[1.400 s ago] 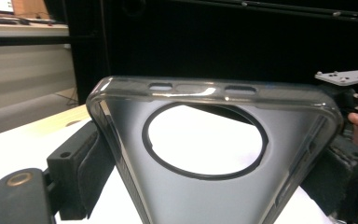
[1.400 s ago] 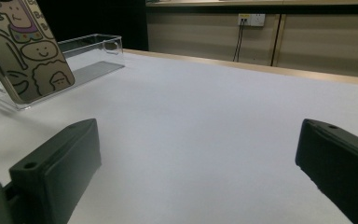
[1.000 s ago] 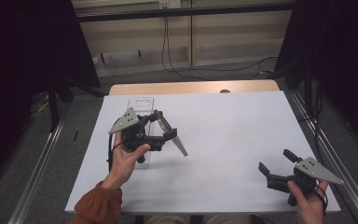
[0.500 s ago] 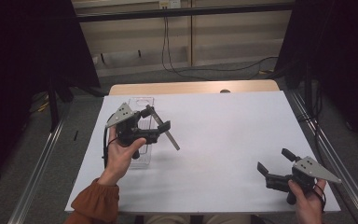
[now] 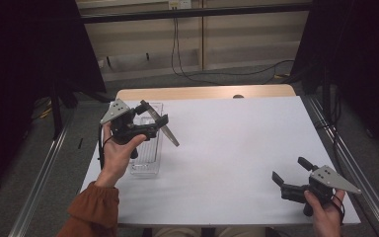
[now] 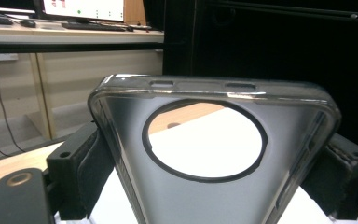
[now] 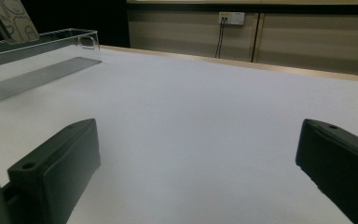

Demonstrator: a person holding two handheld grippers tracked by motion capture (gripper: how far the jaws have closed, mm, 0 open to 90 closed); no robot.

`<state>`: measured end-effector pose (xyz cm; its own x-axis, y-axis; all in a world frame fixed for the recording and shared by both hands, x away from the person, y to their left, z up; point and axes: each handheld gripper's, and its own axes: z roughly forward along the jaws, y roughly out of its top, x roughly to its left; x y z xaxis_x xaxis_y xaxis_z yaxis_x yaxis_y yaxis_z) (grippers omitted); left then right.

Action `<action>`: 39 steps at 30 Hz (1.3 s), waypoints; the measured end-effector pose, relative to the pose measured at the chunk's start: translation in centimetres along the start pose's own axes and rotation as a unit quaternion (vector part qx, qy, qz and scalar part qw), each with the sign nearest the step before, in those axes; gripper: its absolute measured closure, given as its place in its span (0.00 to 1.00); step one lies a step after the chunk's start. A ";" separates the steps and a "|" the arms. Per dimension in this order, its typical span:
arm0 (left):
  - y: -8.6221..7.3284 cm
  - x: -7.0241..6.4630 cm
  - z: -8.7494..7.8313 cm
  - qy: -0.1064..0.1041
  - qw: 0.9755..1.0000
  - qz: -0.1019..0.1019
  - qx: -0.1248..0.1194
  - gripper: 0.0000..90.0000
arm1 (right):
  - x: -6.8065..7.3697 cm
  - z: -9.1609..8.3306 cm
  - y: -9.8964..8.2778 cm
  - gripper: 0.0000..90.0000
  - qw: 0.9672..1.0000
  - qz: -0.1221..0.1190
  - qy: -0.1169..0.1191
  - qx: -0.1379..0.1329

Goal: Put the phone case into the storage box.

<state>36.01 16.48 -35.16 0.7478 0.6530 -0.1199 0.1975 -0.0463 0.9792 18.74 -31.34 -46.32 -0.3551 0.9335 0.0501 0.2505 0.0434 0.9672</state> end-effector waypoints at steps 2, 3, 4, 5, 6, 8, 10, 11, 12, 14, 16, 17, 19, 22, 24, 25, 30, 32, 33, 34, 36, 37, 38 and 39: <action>0.4 0.2 -0.1 0.011 1.000 -0.002 -0.003 0.14 | 0.0 0.0 0.0 0.00 1.000 -0.001 0.002 0.000; 0.5 0.3 -0.1 0.011 1.000 -0.002 -0.004 0.14 | 0.0 0.0 0.0 0.00 1.000 0.001 0.001 0.003; 0.7 0.5 -0.2 0.017 1.000 0.000 -0.002 0.14 | 0.0 0.1 0.0 0.00 1.000 0.001 -0.002 0.001; 0.9 0.7 -0.3 0.022 1.000 0.009 0.005 0.14 | 0.0 0.0 0.0 0.00 1.000 -0.001 0.001 0.002; 1.0 0.8 -0.3 0.033 0.999 0.006 0.007 0.14 | 0.0 0.1 0.0 0.00 1.000 -0.003 0.003 -0.001; 1.2 1.1 -0.3 0.033 0.999 0.009 0.006 0.14 | 0.1 0.1 0.0 0.00 1.000 -0.003 0.004 0.000; 1.5 1.5 -0.4 0.044 0.999 0.007 0.011 0.14 | 0.2 0.2 0.0 0.00 1.000 -0.006 0.009 -0.001; 1.5 1.6 -0.4 0.046 0.999 0.008 0.007 0.14 | 0.3 0.2 0.1 0.00 1.000 -0.008 0.008 -0.001; 1.6 1.7 -0.4 0.047 0.999 0.010 0.007 0.14 | 0.3 0.2 0.1 0.00 1.000 -0.008 0.008 -0.001; 1.9 2.0 -0.4 0.053 0.998 0.016 0.008 0.14 | 0.4 0.2 0.1 0.00 1.000 -0.009 0.010 -0.008; 2.1 2.3 -0.4 0.060 0.998 0.013 0.007 0.14 | 0.4 0.1 0.2 0.00 1.000 -0.011 0.011 -0.009; 2.2 2.5 -0.4 0.068 0.997 0.016 0.013 0.14 | 0.3 0.1 0.2 0.00 1.000 -0.011 0.011 -0.010; 2.3 2.8 -0.4 0.071 0.997 0.017 0.012 0.14 | 0.3 0.1 0.2 0.00 1.000 -0.009 0.009 -0.009; 2.3 3.2 -0.1 0.083 0.996 0.013 0.013 0.14 | 0.3 0.1 0.1 0.00 1.000 -0.008 0.009 -0.009; 2.3 3.6 0.0 0.093 0.995 0.015 0.022 0.14 | 0.3 0.1 0.1 0.00 1.000 -0.009 0.012 -0.011; 2.2 4.0 0.2 0.099 0.995 0.015 0.024 0.14 | 0.4 0.0 0.2 0.00 1.000 -0.009 0.012 -0.013; 2.1 4.6 0.6 0.114 0.993 0.009 0.026 0.14 | 0.3 0.1 0.1 0.00 1.000 -0.008 0.014 -0.013; 2.0 4.8 0.8 0.121 0.992 0.009 0.029 0.14 | 0.3 0.1 0.1 0.00 1.000 -0.010 0.015 -0.011; 1.9 5.0 0.9 0.123 0.992 0.009 0.032 0.14 | 0.3 0.1 0.1 0.00 1.000 -0.010 0.015 -0.010; 1.9 5.2 1.0 0.127 0.991 0.010 0.034 0.14 | 0.3 0.1 0.1 0.00 1.000 -0.010 0.015 -0.010; 1.7 5.5 1.3 0.138 0.990 0.009 0.038 0.14 | 0.3 0.0 0.1 0.00 1.000 -0.008 0.016 -0.012; 1.6 5.8 1.5 0.141 0.989 0.004 0.036 0.14 | 0.4 0.0 0.2 0.00 1.000 -0.007 0.016 -0.012; 1.5 6.0 1.7 0.144 0.989 0.001 0.037 0.14 | 0.4 0.0 0.1 0.00 1.000 -0.008 0.017 -0.013; 1.4 6.2 1.8 0.146 0.988 0.001 0.038 0.14 | 0.4 0.0 0.1 0.00 1.000 -0.008 0.018 -0.013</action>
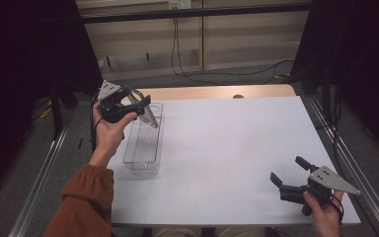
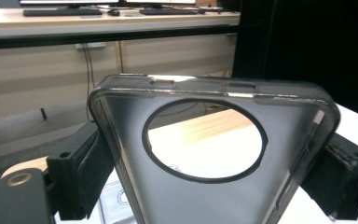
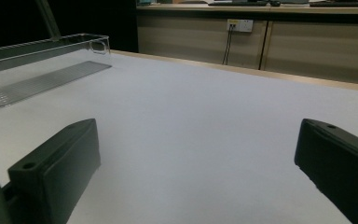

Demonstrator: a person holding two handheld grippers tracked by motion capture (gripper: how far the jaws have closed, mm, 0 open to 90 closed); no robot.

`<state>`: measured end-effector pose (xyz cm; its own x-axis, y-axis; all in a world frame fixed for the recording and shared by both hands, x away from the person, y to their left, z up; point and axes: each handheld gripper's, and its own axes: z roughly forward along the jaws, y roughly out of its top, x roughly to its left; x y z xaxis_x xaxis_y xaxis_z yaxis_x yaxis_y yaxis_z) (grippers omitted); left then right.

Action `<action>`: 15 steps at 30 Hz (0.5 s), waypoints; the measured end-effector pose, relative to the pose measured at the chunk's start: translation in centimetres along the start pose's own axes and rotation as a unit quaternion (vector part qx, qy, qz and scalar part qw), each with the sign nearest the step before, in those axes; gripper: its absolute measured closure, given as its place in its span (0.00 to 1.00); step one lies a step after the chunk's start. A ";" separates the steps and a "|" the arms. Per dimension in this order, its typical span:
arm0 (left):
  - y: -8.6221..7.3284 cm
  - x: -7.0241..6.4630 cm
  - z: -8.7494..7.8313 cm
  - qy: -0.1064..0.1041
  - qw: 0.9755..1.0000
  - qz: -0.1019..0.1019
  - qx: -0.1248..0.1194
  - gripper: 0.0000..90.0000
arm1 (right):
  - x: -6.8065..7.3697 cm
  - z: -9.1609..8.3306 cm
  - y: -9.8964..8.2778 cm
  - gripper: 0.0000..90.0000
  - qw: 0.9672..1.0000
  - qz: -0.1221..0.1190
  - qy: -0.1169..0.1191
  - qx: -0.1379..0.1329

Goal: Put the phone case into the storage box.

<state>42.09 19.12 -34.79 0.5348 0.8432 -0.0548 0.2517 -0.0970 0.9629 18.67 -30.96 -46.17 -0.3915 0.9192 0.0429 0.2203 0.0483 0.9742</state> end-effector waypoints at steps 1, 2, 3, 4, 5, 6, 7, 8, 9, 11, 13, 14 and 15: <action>-0.1 0.1 0.2 0.005 1.000 -0.006 0.000 0.14 | 0.0 0.0 0.0 0.00 1.000 0.000 0.000 0.000; -0.1 0.3 0.4 0.014 1.000 -0.005 0.003 0.14 | 0.0 0.0 0.0 0.00 1.000 0.000 0.000 -0.001; -0.2 0.6 0.7 0.015 1.000 -0.007 0.000 0.14 | 0.0 0.1 0.0 0.00 1.000 0.000 0.001 -0.002; -0.3 0.7 0.7 0.018 1.000 -0.006 0.004 0.14 | 0.0 0.0 0.0 0.00 1.000 0.000 0.001 -0.001; -0.4 0.9 1.0 0.022 1.000 -0.009 0.003 0.14 | 0.0 0.0 0.0 0.00 1.000 0.003 0.001 0.000; -0.5 1.0 1.2 0.026 1.000 -0.009 0.006 0.14 | 0.0 0.0 0.0 0.00 1.000 0.004 0.000 0.000; -0.6 1.1 1.4 0.028 0.999 -0.012 0.007 0.14 | 0.0 0.0 -0.1 0.00 1.000 0.003 -0.001 0.000; -0.6 1.2 1.6 0.033 0.999 -0.011 0.011 0.14 | 0.0 0.0 -0.1 0.00 1.000 0.003 -0.001 0.000; -0.7 1.3 1.9 0.035 0.999 -0.017 0.010 0.14 | 0.0 0.0 -0.1 0.00 1.000 0.002 -0.002 0.000; -0.7 1.5 2.3 0.042 0.999 -0.016 0.015 0.14 | 0.0 0.0 -0.1 0.00 1.000 0.004 0.000 -0.001; -0.6 1.5 2.7 0.044 0.999 -0.018 0.016 0.14 | 0.1 0.0 -0.1 0.00 1.000 0.004 0.001 0.000; -0.6 1.6 2.8 0.041 0.999 -0.016 0.015 0.14 | 0.1 0.0 -0.1 0.00 1.000 0.004 0.001 0.000; -0.6 1.7 3.0 0.039 0.999 -0.014 0.013 0.14 | 0.1 0.1 -0.1 0.00 1.000 0.006 0.000 -0.001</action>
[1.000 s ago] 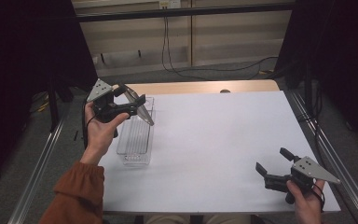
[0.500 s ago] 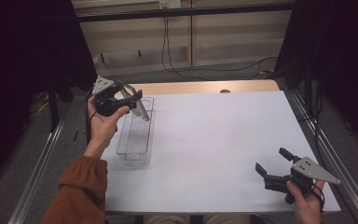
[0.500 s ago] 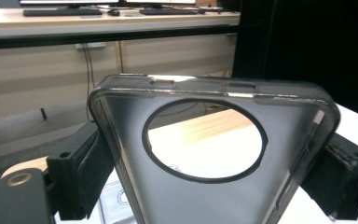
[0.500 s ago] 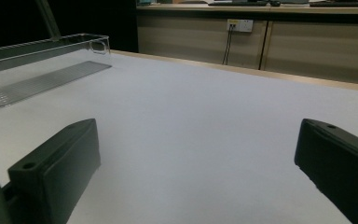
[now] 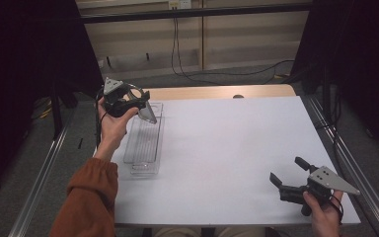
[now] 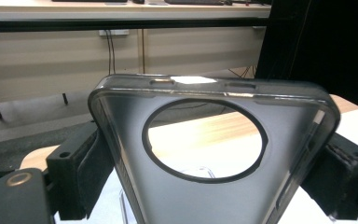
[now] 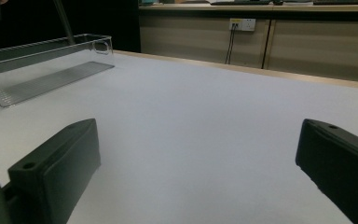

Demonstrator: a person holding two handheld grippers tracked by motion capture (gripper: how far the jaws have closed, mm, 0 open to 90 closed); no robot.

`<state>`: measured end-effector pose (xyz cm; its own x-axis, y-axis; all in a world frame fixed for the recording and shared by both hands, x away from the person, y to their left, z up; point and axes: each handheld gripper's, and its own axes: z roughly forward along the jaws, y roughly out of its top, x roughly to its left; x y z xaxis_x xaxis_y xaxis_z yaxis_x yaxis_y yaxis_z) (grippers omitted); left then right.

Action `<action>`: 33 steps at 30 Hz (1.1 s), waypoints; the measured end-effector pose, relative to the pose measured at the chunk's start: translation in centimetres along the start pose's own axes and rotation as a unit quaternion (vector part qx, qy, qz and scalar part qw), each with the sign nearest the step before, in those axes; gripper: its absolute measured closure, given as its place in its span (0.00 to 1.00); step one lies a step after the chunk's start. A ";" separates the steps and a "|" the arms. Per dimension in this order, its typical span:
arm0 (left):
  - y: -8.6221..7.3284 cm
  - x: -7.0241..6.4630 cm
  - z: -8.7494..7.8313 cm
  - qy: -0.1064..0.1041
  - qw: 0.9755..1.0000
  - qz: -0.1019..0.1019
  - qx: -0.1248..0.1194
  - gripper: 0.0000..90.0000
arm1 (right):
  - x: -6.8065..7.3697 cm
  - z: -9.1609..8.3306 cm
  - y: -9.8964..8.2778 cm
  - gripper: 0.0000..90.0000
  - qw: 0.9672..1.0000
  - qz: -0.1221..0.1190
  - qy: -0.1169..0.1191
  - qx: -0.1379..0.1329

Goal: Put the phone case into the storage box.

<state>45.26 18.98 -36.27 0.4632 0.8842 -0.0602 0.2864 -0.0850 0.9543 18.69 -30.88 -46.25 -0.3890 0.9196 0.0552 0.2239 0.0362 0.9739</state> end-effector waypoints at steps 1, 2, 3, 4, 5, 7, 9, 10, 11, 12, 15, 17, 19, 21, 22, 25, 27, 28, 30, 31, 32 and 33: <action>0.1 0.0 0.2 0.006 1.000 0.002 0.002 0.14 | 0.0 0.0 0.0 0.00 1.000 0.000 0.000 0.000; 0.1 0.0 0.3 0.004 1.000 0.002 0.000 0.14 | 0.0 0.0 0.0 0.00 1.000 0.000 0.000 0.000; 0.2 0.0 0.5 0.009 1.000 0.001 0.000 0.14 | 0.0 0.0 0.0 0.00 1.000 -0.002 0.004 0.003; 0.2 0.0 0.7 0.015 1.000 -0.003 0.003 0.14 | 0.0 0.0 0.0 0.00 1.000 -0.001 0.006 0.003; 0.2 0.1 0.8 0.012 1.000 -0.001 0.002 0.14 | 0.0 0.0 0.0 0.00 1.000 -0.001 0.006 0.003; 0.2 0.0 1.2 0.012 1.000 -0.008 0.000 0.14 | 0.0 0.0 0.0 0.00 1.000 -0.001 0.007 0.004; 0.2 0.1 1.6 0.019 1.000 0.003 0.006 0.14 | -0.1 0.0 -0.1 0.00 1.000 -0.002 0.008 0.005; 0.2 0.0 1.8 0.016 1.000 -0.004 0.004 0.14 | 0.0 0.0 -0.1 0.00 1.000 0.003 0.008 0.006; 0.1 0.1 2.1 0.015 1.000 -0.007 0.005 0.14 | -0.1 0.0 -0.1 0.00 1.000 0.000 0.007 0.006; 0.1 0.2 2.2 0.021 1.000 -0.004 0.008 0.14 | 0.0 0.0 -0.1 0.00 1.000 0.001 0.008 0.005; -0.2 0.3 2.7 0.024 1.000 0.001 0.012 0.14 | 0.0 0.0 -0.1 0.00 1.000 0.001 0.008 0.006; -0.5 0.3 3.2 0.035 0.999 0.000 0.018 0.14 | -0.1 0.0 -0.1 0.00 1.000 0.000 0.009 0.008; -0.8 0.5 3.6 0.032 0.999 -0.005 0.017 0.14 | 0.0 0.0 -0.1 0.00 1.000 0.000 0.011 0.008; -1.0 0.6 3.9 0.036 0.999 -0.005 0.020 0.14 | 0.0 0.0 -0.1 0.00 1.000 0.000 0.011 0.008; -1.1 0.6 4.1 0.036 0.999 -0.006 0.021 0.14 | 0.0 0.0 -0.2 0.00 1.000 -0.001 0.011 0.007; -1.4 0.6 4.5 0.041 0.999 -0.007 0.024 0.14 | 0.0 0.1 -0.2 0.00 1.000 -0.002 0.014 0.008; -1.6 0.7 4.8 0.037 0.999 -0.007 0.024 0.14 | -0.1 0.1 -0.2 0.00 1.000 -0.002 0.015 0.008; -1.7 0.7 4.9 0.039 0.999 -0.009 0.026 0.14 | -0.1 0.1 -0.2 0.00 1.000 -0.002 0.015 0.008; -1.9 0.7 5.1 0.042 0.999 -0.008 0.030 0.14 | 0.0 0.1 -0.2 0.00 1.000 -0.003 0.016 0.008; -1.9 0.6 5.2 0.043 0.999 -0.009 0.032 0.14 | 0.0 0.1 -0.2 0.00 1.000 -0.003 0.017 0.009; -2.0 0.7 5.4 0.040 0.999 -0.011 0.028 0.14 | 0.1 0.1 -0.2 0.00 1.000 0.000 0.018 0.011; -2.0 0.6 5.5 0.045 0.998 -0.009 0.033 0.14 | 0.1 0.1 -0.2 0.00 1.000 0.000 0.018 0.011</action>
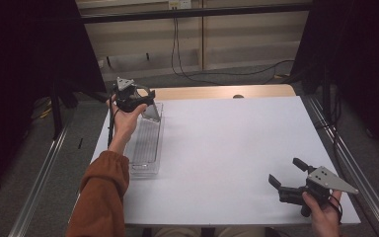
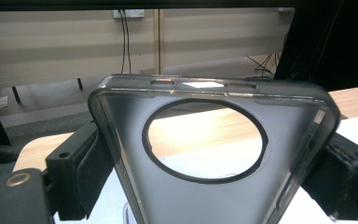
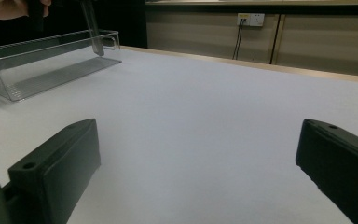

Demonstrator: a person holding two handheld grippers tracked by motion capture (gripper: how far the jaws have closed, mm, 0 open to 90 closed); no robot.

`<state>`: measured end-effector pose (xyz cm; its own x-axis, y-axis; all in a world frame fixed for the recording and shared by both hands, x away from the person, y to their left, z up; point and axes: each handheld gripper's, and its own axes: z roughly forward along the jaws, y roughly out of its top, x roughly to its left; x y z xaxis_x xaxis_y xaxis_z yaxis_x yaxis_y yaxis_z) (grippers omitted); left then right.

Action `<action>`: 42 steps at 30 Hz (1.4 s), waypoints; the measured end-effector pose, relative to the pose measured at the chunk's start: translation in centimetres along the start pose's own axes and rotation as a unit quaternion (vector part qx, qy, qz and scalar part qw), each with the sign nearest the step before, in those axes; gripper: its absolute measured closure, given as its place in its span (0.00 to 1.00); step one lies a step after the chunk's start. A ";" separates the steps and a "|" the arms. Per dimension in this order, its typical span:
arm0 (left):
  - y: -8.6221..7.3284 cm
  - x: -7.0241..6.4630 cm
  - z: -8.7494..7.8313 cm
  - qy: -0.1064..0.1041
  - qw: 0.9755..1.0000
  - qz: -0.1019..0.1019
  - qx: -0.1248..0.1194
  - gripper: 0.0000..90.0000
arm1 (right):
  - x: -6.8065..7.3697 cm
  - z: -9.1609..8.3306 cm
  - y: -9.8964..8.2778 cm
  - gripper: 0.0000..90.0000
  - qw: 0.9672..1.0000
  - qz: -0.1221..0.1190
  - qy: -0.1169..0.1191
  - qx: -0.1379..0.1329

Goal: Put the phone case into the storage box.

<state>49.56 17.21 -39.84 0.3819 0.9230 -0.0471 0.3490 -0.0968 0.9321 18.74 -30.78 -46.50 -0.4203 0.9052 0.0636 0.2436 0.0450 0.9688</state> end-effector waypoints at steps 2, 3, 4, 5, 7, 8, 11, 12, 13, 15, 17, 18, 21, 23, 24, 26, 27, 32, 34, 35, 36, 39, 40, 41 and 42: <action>-0.1 -0.2 0.3 0.002 1.000 -0.004 0.003 0.14 | 0.0 0.1 0.0 0.00 1.000 0.002 -0.002 -0.001; -0.2 -0.1 0.5 -0.006 1.000 -0.002 -0.001 0.14 | 0.1 0.1 0.0 0.00 1.000 0.005 0.000 0.000; -0.3 -0.1 0.5 0.001 1.000 -0.004 0.001 0.14 | 0.1 0.1 0.0 0.00 1.000 0.005 0.000 0.000; -0.4 0.0 0.7 -0.001 1.000 -0.002 0.001 0.14 | 0.0 0.0 -0.1 0.00 1.000 -0.001 0.003 0.002; -0.5 0.0 0.8 0.002 1.000 -0.011 0.003 0.14 | 0.0 0.1 -0.1 0.00 1.000 -0.002 0.004 0.002; -0.6 0.1 0.9 0.002 1.000 -0.009 0.004 0.14 | 0.0 0.0 -0.1 0.00 1.000 -0.001 0.005 0.002; -0.7 0.2 1.0 0.007 1.000 -0.001 0.004 0.14 | 0.0 0.0 -0.1 0.00 1.000 -0.002 0.008 0.001; -0.7 0.1 1.1 0.007 1.000 -0.003 0.004 0.13 | 0.0 0.0 -0.1 0.00 1.000 -0.001 0.008 0.003; -0.8 0.0 1.1 0.010 1.000 -0.015 0.000 0.13 | 0.0 0.1 -0.1 0.00 1.000 -0.003 0.007 0.003; -0.9 0.1 1.2 0.013 1.000 -0.007 0.008 0.13 | 0.0 0.1 -0.1 0.00 1.000 0.000 0.006 0.002; -0.9 0.1 1.3 0.007 1.000 -0.010 0.002 0.13 | 0.0 0.0 -0.1 0.00 1.000 -0.001 0.006 0.001; -0.9 0.1 1.4 0.008 1.000 -0.012 0.000 0.13 | 0.0 0.0 -0.1 0.00 1.000 -0.001 0.006 0.001; -1.0 0.2 1.6 0.010 1.000 -0.016 -0.003 0.13 | 0.0 0.1 -0.1 0.00 1.000 -0.002 0.007 0.003; -1.0 0.3 1.6 0.012 1.000 -0.019 -0.002 0.13 | 0.0 0.1 -0.1 0.00 1.000 -0.001 0.009 0.004; -1.0 0.4 1.7 0.015 1.000 -0.023 -0.004 0.13 | 0.0 0.0 -0.1 0.00 1.000 0.001 0.008 0.004; -1.0 0.5 1.8 0.020 0.999 -0.032 -0.010 0.12 | 0.0 0.0 -0.1 0.00 1.000 -0.001 0.008 0.003; -1.1 0.6 1.9 0.020 0.999 -0.035 -0.012 0.12 | 0.0 0.0 -0.1 0.00 1.000 -0.002 0.010 0.003; -1.1 0.3 2.5 0.026 0.999 -0.034 -0.011 0.11 | -0.1 -0.1 -0.1 0.00 1.000 0.001 0.010 0.003; -1.1 0.2 2.8 0.023 0.999 -0.032 -0.012 0.11 | -0.1 -0.1 -0.1 0.00 1.000 0.001 0.011 0.003; -1.0 0.1 2.9 0.026 0.999 -0.028 -0.013 0.11 | -0.1 0.0 -0.1 0.00 1.000 0.000 0.012 0.002; -1.0 0.0 3.0 0.030 0.999 -0.026 -0.011 0.11 | 0.0 -0.1 -0.1 0.00 1.000 0.001 0.012 0.003; -1.0 -0.2 3.4 0.028 0.999 -0.025 -0.013 0.12 | 0.0 -0.1 -0.1 0.00 1.000 0.002 0.013 0.004; -1.0 -0.1 3.6 0.027 0.999 -0.028 -0.017 0.12 | 0.0 -0.1 -0.1 0.00 1.000 0.002 0.013 0.004; -1.1 -0.2 3.7 0.035 0.999 -0.029 -0.014 0.12 | 0.0 -0.1 -0.1 0.00 1.000 0.003 0.012 0.004; -1.1 -0.2 3.9 0.025 0.999 -0.027 -0.018 0.12 | 0.0 -0.1 -0.1 0.00 1.000 0.005 0.011 0.003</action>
<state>52.40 15.70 -42.26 0.3206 0.9438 -0.0810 0.3361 -0.0334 0.9413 18.62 -30.82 -46.55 -0.4361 0.8965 0.0783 0.2529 0.0386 0.9667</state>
